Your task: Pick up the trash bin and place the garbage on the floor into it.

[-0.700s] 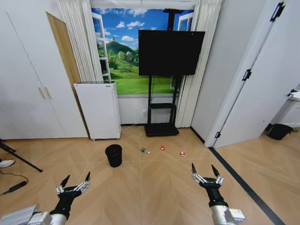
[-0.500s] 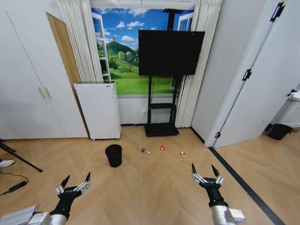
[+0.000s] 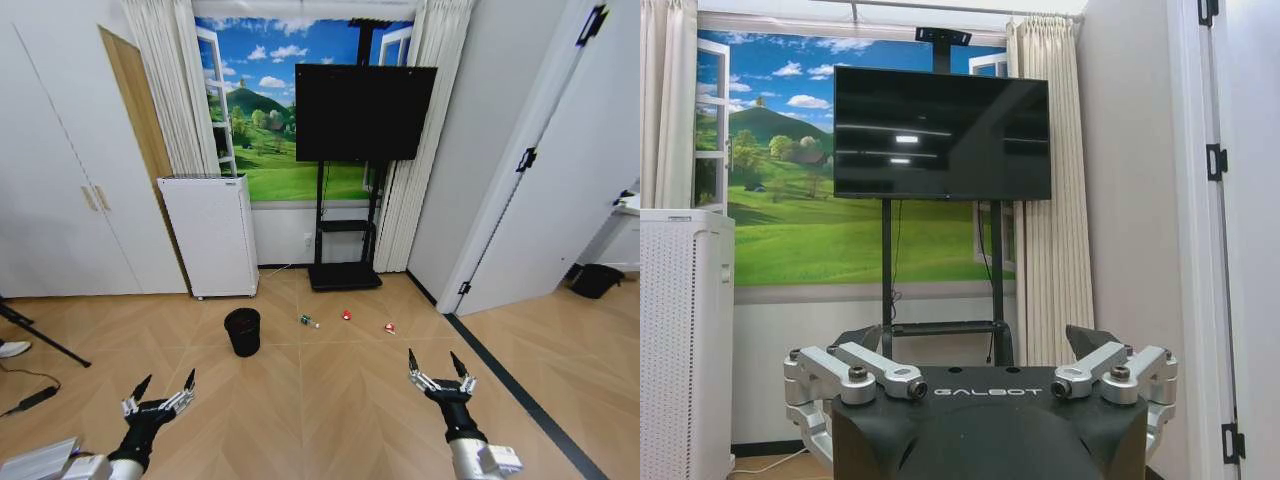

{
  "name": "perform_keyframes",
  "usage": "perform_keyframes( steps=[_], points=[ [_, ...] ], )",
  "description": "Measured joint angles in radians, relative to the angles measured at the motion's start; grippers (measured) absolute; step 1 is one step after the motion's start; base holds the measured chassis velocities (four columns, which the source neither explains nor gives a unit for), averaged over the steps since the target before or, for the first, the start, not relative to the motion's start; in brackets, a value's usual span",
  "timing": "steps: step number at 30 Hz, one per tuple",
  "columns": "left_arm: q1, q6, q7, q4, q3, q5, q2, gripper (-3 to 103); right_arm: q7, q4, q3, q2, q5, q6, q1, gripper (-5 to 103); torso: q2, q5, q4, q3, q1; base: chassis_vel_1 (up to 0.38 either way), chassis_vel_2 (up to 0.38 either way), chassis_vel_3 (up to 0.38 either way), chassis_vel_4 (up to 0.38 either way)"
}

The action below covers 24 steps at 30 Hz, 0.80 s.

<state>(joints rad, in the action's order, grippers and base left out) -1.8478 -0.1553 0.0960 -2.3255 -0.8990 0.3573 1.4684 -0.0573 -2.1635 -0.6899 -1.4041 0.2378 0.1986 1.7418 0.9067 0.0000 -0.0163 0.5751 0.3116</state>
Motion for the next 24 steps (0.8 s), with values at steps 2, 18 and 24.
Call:
perform_keyframes(
  steps=[2,18,24],
  points=[
    [-0.001,0.000,0.001,0.000,0.000,-0.001,0.000,99,0.000,0.002,-0.002,0.000,0.003,-0.003,-0.001,100,0.000,0.0000,0.0000,0.000,0.000,0.000,0.000,0.000,0.000],
    [-0.013,0.001,0.003,-0.020,-0.004,-0.005,0.004,99,-0.009,0.013,0.002,0.001,0.015,0.001,-0.015,100,0.000,0.0000,-0.0001,0.000,0.000,-0.060,0.063,0.063,-0.064],
    [-0.014,0.001,0.003,-0.022,-0.001,-0.008,0.007,99,-0.010,0.015,-0.001,0.001,0.018,0.014,-0.012,100,0.000,-0.0001,-0.0002,0.000,0.000,-0.204,0.210,0.219,-0.228]
  ],
)
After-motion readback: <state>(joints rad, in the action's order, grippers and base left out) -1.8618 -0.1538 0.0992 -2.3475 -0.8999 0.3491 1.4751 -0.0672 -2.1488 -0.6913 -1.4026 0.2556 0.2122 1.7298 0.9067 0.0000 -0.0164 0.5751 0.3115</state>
